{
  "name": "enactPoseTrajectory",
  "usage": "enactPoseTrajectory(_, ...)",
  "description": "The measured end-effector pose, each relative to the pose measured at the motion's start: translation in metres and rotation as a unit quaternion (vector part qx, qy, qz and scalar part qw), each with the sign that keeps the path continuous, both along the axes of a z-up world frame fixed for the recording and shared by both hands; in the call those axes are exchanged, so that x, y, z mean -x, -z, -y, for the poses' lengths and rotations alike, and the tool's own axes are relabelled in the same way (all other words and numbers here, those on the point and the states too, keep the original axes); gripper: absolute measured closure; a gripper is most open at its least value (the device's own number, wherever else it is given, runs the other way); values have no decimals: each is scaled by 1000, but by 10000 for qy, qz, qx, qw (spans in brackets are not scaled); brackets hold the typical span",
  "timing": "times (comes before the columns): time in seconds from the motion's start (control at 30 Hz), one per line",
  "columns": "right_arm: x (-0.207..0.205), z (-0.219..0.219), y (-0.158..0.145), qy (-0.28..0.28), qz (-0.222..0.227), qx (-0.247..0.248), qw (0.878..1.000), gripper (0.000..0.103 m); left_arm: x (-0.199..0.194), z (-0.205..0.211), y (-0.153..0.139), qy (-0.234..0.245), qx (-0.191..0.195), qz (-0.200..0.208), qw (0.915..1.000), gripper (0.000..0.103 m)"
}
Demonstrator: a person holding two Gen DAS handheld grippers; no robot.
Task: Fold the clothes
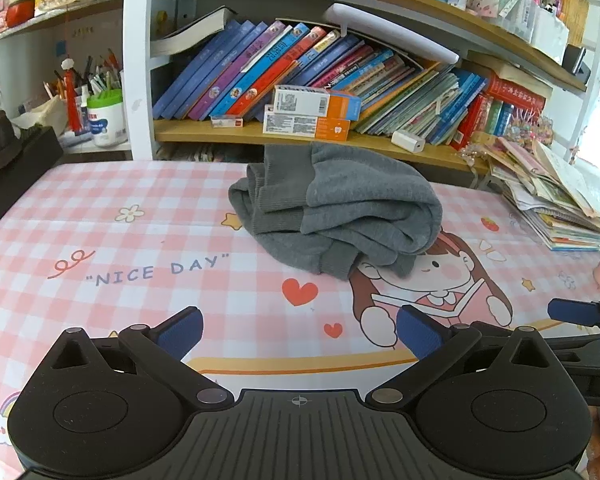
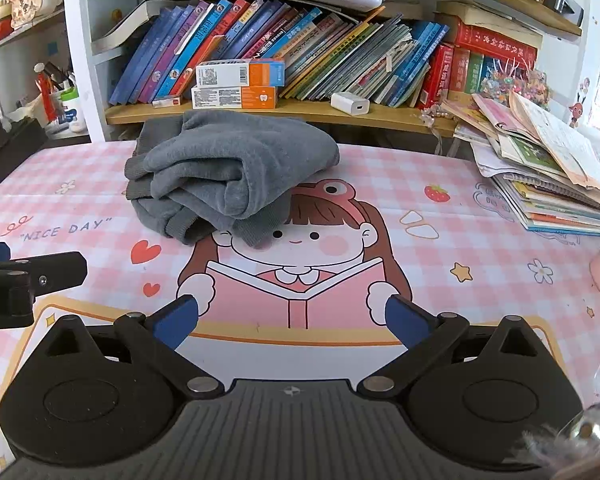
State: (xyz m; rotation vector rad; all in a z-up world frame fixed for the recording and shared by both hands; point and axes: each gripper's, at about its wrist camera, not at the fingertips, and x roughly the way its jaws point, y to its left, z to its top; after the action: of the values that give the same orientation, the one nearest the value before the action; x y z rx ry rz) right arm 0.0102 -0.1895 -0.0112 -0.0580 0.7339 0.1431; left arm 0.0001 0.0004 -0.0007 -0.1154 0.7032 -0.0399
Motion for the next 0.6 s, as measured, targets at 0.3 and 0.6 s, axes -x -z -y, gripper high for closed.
enactPoseTrajectory(0.3, -2, -2, 1, -14, -16, 7, 10000, 2, -2, 3, -1, -37, -69, -6, 10000, 0)
enactPoseTrajectory(0.6, -4, -2, 2, -27, -33, 7, 10000, 2, -5, 0, 1, -63, -65, -81, 9999, 0)
